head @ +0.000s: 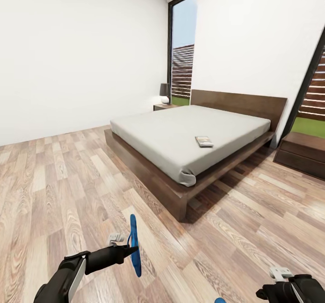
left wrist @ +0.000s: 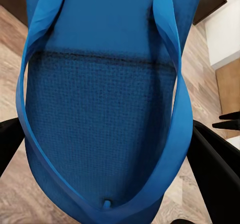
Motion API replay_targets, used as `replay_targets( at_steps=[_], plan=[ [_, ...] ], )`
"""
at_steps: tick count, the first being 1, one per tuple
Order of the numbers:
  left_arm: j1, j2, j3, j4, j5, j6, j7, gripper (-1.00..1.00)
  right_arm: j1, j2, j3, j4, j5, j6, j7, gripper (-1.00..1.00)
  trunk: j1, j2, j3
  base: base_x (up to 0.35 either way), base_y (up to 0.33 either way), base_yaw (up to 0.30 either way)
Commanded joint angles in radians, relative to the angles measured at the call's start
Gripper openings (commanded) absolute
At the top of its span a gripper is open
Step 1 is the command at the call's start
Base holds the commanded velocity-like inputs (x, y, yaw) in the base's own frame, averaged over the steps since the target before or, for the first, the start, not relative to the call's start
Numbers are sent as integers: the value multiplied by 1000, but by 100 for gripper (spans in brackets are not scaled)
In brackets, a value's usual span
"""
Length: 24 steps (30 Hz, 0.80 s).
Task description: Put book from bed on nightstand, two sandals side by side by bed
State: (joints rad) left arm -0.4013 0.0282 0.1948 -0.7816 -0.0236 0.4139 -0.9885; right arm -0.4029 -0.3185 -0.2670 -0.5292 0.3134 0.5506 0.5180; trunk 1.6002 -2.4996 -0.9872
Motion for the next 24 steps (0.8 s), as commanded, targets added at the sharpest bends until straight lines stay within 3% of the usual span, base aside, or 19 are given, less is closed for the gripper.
replay_targets(
  at_steps=[1, 9, 24],
  plan=[
    [-1, 0, 3, -1, -2, 8, -5, -100, -1, 1, -6, -2, 10, 3, 10, 100, 0, 0, -1, 0, 0, 0],
    [-1, -1, 3, -1, -1, 8, -6, -100, -1, 1, -8, -2, 10, 3, 13, 100, 0, 0, -1, 0, 0, 0],
    [-1, -1, 3, -1, -1, 8, -6, -100, -1, 1, -9, -2, 10, 3, 11, 100, 6, -3, -51, 0, 0, 0]
  ],
)
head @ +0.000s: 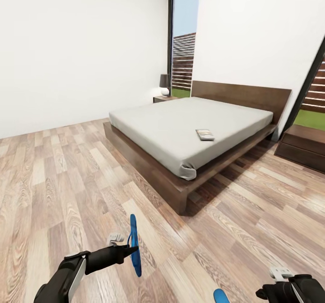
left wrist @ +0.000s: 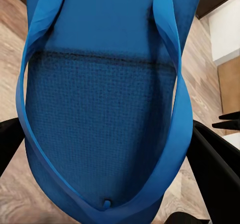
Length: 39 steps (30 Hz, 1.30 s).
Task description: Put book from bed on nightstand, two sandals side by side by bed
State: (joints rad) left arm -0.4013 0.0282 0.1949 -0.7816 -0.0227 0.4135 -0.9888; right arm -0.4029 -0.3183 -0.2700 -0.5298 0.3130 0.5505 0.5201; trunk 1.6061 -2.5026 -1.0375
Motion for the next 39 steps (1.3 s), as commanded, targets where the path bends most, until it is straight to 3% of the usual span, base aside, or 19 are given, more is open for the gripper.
replay_targets(
  at_steps=[1, 24, 27, 29, 31, 33, 35, 36, 39],
  plan=[
    [-1, -1, 3, -1, -2, 8, -5, -100, -1, 1, -6, -1, 11, 3, 9, 100, 0, 0, -1, 0, 0, 0],
    [-1, 3, 4, 0, 0, 11, -12, -100, -1, 1, -3, -1, 11, 3, 3, 100, 10, -6, -90, 0, 0, 0],
    [-1, 39, 6, -2, 8, 16, -24, -100, -1, 1, -3, -1, 11, 3, 2, 100, 11, -6, -101, 0, 0, 0],
    [-1, 58, 6, -2, 10, 17, -80, -100, -1, 1, -2, -1, 12, 3, 0, 100, 12, -7, -109, 0, 0, 0],
    [-1, 61, 6, -2, 10, 17, -104, -100, -1, 4, -1, 0, 12, 3, -1, 100, 13, -7, -117, 0, 0, 0],
    [-1, 63, 6, -2, 10, 18, -122, -100, -1, 31, 2, -1, 14, 3, -19, 100, 14, -8, -125, 0, 0, 0],
    [-1, 64, 6, -2, 10, 18, -129, -100, -1, 87, 7, -8, 16, 3, -85, 100, 15, -8, -132, 0, 0, 0],
    [-1, 63, 6, -2, 10, 18, -133, -100, -1, 201, 11, -73, 27, 10, -271, 100, 16, -9, -136, 0, 0, 0],
    [-1, 63, 6, -2, 10, 18, -134, -100, -2, 245, 12, -103, 42, 13, -338, 100, 17, -9, -148, 0, 0, 0]
  ],
)
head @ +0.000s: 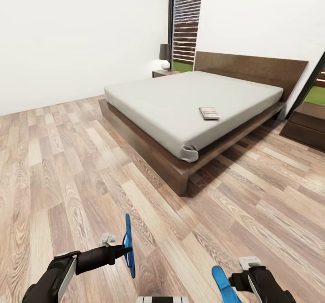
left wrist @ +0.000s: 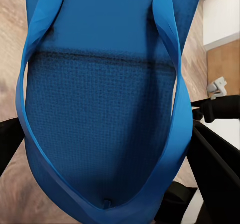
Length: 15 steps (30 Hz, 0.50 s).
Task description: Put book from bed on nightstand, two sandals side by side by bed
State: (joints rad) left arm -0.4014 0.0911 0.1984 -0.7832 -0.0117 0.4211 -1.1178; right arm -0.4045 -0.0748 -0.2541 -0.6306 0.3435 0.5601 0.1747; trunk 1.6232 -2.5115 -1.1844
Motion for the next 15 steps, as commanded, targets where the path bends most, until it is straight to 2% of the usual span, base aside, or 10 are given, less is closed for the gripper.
replay_targets(
  at_steps=[1, 8, 15],
  plan=[
    [0, 0, 3, -1, -1, 10, -5, -100, -1, 6, -4, -7, 14, 5, 2, 100, 0, -1, -5, 0, 0, 0],
    [0, -1, 3, -1, -1, 10, -4, -100, -3, 14, -4, -62, 17, 8, -9, 100, 3, -2, -32, 0, 0, 0],
    [0, 1, 3, -2, 0, 10, -4, -100, -4, 13, -4, -73, 15, 8, -1, 100, 7, -4, -59, 0, 0, 0]
  ],
)
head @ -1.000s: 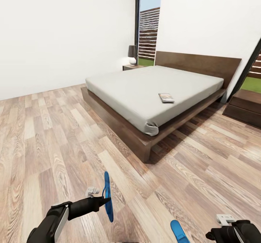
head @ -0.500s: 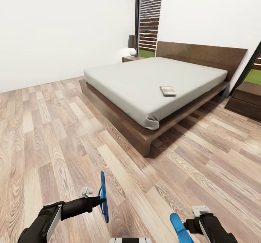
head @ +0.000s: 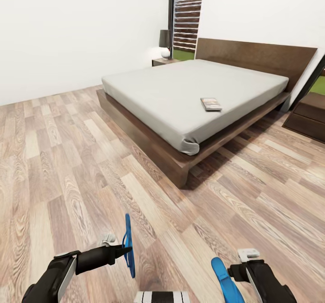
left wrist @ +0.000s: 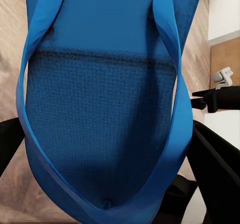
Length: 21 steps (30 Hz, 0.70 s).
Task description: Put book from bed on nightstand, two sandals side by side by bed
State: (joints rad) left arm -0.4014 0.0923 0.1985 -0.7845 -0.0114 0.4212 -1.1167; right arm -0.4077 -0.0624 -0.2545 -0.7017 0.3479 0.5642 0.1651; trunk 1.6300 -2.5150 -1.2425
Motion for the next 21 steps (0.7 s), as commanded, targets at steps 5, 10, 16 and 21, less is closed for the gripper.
replay_targets(
  at_steps=[5, 10, 16, 21],
  plan=[
    [-1, -1, 2, -1, 0, 10, -5, -100, 0, -5, -3, -7, 12, 3, 252, 100, 2, -2, -20, 0, 0, 0],
    [-1, -2, 2, 0, 0, 10, -5, -100, 0, -8, -4, -10, 31, 2, 372, 100, 4, -3, -40, 0, 0, 0],
    [-1, -2, 2, -1, -1, 9, -5, -100, 0, -6, -5, -10, 72, 1, 228, 100, 7, -4, -63, 0, 0, 0],
    [-1, -2, 2, -1, -1, 8, -5, -100, 0, -5, -5, -10, 76, 1, 139, 100, 9, -5, -82, 0, 0, 0]
  ],
)
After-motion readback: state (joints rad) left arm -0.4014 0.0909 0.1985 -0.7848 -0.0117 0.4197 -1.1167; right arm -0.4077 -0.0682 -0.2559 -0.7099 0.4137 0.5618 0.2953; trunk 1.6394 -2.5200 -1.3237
